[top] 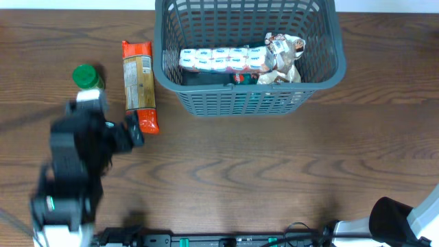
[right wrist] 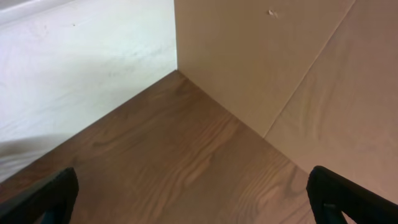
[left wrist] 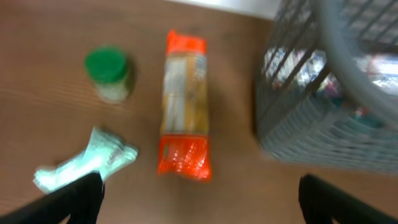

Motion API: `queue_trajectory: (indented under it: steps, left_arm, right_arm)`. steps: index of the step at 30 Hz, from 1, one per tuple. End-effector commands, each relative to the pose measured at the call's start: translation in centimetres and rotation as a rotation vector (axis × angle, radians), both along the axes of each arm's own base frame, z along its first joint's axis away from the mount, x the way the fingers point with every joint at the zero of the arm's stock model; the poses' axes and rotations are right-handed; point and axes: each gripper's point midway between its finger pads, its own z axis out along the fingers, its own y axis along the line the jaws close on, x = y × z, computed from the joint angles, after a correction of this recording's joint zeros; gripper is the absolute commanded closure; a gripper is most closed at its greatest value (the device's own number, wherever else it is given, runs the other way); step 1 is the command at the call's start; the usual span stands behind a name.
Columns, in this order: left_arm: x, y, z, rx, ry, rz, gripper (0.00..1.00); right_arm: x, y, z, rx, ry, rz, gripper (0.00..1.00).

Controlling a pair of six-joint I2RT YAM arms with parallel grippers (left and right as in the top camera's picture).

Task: Pack container
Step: 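Reach the left gripper to the red-and-yellow spaghetti pack and grasp it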

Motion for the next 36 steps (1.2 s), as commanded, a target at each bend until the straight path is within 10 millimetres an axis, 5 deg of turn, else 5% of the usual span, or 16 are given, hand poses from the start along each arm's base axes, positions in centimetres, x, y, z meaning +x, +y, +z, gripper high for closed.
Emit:
queue_trajectory:
  steps: [1,5,7,19,25,36]
  left_arm:
    - [4.7,-2.5,4.2,-0.048,0.114,-0.145,0.02]
    - [9.9,-3.0,7.3,-0.063,0.097,-0.159,0.02]
    - [11.4,-2.6,7.3,-0.050,0.100,-0.140,0.02]
    - [16.4,3.4,-2.9,-0.070,0.348,-0.010,0.02]
    - [18.1,3.1,-9.2,-0.041,0.473,-0.113,0.02]
    - [18.5,2.7,-17.4,-0.062,0.646,-0.142,0.02]
  right_arm:
    - [-0.1,-0.2,0.0,0.009,-0.009,-0.016,0.01]
    - [-0.1,-0.2,0.0,0.009,-0.009,-0.016,0.01]
    - [-0.1,-0.2,0.0,0.009,-0.009,-0.016,0.01]
    - [-0.1,-0.2,0.0,0.009,-0.009,-0.016,0.01]
    - [-0.1,-0.2,0.0,0.009,-0.008,-0.016,0.01]
    - [-0.1,-0.2,0.0,0.009,-0.008,-0.016,0.01]
